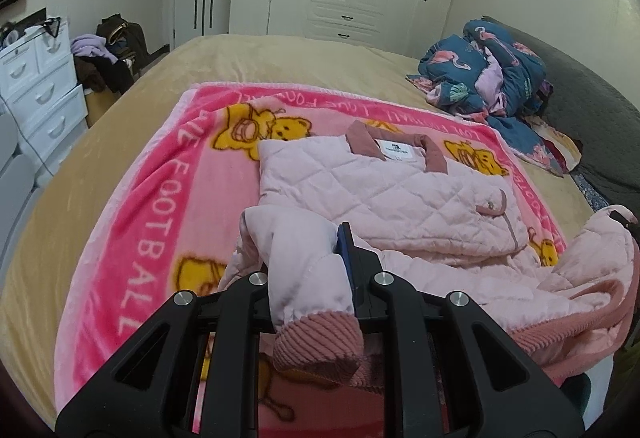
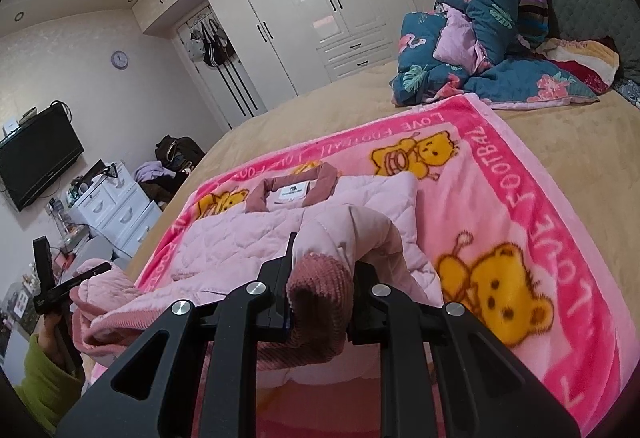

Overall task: Fold large clothes
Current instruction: 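Lift the hem with the left tool while the right tool grasps the hem beside it, then carry the held hem up toward the collar with both tools, then lay the hem near the collar and open both tools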

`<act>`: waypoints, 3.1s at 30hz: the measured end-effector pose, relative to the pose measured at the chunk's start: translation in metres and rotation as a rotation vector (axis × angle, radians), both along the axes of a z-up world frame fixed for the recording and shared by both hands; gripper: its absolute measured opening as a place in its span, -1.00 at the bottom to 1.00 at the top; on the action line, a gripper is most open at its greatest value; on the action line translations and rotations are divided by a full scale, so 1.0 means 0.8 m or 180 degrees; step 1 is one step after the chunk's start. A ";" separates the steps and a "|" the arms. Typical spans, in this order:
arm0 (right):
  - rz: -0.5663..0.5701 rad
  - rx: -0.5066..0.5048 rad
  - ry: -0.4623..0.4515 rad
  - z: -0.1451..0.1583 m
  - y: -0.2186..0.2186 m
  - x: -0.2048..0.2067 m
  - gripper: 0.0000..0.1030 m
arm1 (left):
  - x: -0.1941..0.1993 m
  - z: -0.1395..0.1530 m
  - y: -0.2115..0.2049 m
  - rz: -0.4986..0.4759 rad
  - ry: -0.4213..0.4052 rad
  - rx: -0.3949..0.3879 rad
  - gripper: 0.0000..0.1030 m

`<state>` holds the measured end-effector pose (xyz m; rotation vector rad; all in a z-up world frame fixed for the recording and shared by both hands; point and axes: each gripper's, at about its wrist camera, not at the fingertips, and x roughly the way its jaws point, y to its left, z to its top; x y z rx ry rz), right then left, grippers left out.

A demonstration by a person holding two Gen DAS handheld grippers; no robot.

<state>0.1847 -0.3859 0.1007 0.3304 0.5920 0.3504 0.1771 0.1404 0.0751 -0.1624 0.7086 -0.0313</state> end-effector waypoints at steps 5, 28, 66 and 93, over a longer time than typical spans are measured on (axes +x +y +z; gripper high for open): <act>-0.0028 -0.0011 -0.0023 0.004 0.000 0.020 -0.68 | 0.018 0.004 0.004 0.0037 -0.0030 0.0015 -0.80; -0.0192 0.0018 0.0008 0.013 -0.004 0.110 -0.68 | 0.102 0.025 0.014 0.0145 -0.0073 0.0063 -0.79; -0.0571 -0.0018 0.1417 -0.154 0.021 0.397 -0.57 | 0.340 -0.113 0.038 0.0474 0.0731 -0.0161 -0.70; 0.0081 -0.1446 0.0780 -0.152 0.146 0.247 0.92 | 0.225 -0.118 -0.103 -0.0102 0.0423 0.0717 0.80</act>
